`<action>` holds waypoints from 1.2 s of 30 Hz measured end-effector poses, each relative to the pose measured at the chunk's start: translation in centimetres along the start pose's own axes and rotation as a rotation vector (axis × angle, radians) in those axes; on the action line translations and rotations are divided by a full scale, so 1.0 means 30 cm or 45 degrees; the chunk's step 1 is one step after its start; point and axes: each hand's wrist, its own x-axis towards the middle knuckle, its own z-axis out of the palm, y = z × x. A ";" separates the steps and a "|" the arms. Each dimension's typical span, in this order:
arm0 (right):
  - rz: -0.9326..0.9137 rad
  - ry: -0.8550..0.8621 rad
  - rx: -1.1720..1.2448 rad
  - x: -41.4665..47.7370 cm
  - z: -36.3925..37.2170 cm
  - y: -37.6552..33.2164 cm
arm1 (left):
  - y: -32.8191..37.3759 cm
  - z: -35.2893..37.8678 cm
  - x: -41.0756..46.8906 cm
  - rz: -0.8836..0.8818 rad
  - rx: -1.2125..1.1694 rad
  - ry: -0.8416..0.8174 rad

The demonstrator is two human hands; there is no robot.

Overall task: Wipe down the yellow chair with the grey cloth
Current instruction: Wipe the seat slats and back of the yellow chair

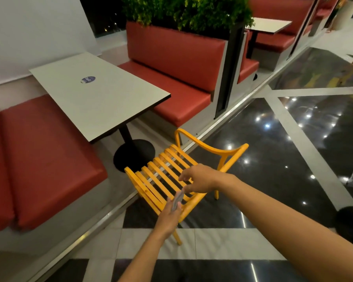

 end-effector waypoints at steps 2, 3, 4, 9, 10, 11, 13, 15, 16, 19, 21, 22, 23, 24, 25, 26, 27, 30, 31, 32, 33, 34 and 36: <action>0.032 -0.020 0.086 -0.001 0.016 0.020 | -0.047 0.075 0.023 -0.007 0.062 0.000; 0.049 -0.013 0.101 -0.005 0.022 0.032 | -0.066 0.107 0.036 0.031 0.075 0.027; 0.062 0.002 0.084 -0.008 0.027 0.044 | -0.088 0.133 0.045 0.081 0.127 0.071; 0.159 0.048 0.103 -0.030 0.040 0.119 | -0.147 0.134 0.087 0.081 0.318 0.102; 0.172 0.059 0.121 -0.037 0.047 0.133 | -0.153 0.128 0.090 0.090 0.342 0.086; 0.188 0.068 0.140 -0.044 0.057 0.147 | -0.156 0.127 0.102 0.128 0.358 0.067; 0.195 0.065 0.168 -0.061 0.081 0.172 | -0.145 0.135 0.125 0.222 0.357 0.058; 0.188 0.059 0.186 -0.074 0.108 0.198 | -0.112 0.145 0.151 0.220 0.263 0.032; 0.190 0.061 0.191 -0.077 0.117 0.213 | -0.110 0.150 0.170 0.235 0.226 0.039; 0.214 0.079 0.214 -0.074 0.117 0.277 | -0.079 0.142 0.224 0.266 0.378 0.170; 0.213 0.103 0.209 -0.069 0.104 0.306 | -0.063 0.172 0.235 0.247 0.612 0.212; 0.208 0.115 0.211 -0.066 0.092 0.331 | -0.052 0.203 0.248 0.239 0.699 0.250; 0.203 0.127 0.213 -0.063 0.075 0.356 | -0.037 0.240 0.269 0.235 0.784 0.288; 0.197 0.136 0.215 -0.056 0.059 0.389 | -0.015 0.275 0.298 0.220 0.835 0.309; 0.193 0.142 0.218 -0.048 0.040 0.425 | 0.005 0.317 0.328 0.205 0.897 0.328; 0.182 0.145 0.219 -0.041 0.022 0.463 | 0.033 0.355 0.354 0.150 0.944 0.320; 0.172 0.148 0.215 -0.032 0.008 0.502 | 0.055 0.398 0.365 0.071 0.995 0.295; 0.146 0.175 0.199 -0.008 -0.047 0.643 | 0.108 0.559 0.408 -0.115 1.095 0.174; 0.138 0.194 0.194 0.000 -0.070 0.695 | 0.130 0.605 0.441 -0.090 1.164 0.208; 0.131 0.207 0.183 0.010 -0.099 0.750 | 0.169 0.649 0.484 -0.061 1.211 0.239; 0.121 0.220 0.168 0.018 -0.130 0.792 | 0.203 0.684 0.527 -0.023 1.230 0.264; 0.111 0.238 0.155 0.031 -0.156 0.838 | 0.236 0.718 0.567 0.006 1.228 0.287; 0.109 0.288 0.150 0.047 -0.207 0.933 | 0.301 0.795 0.654 0.021 1.188 0.297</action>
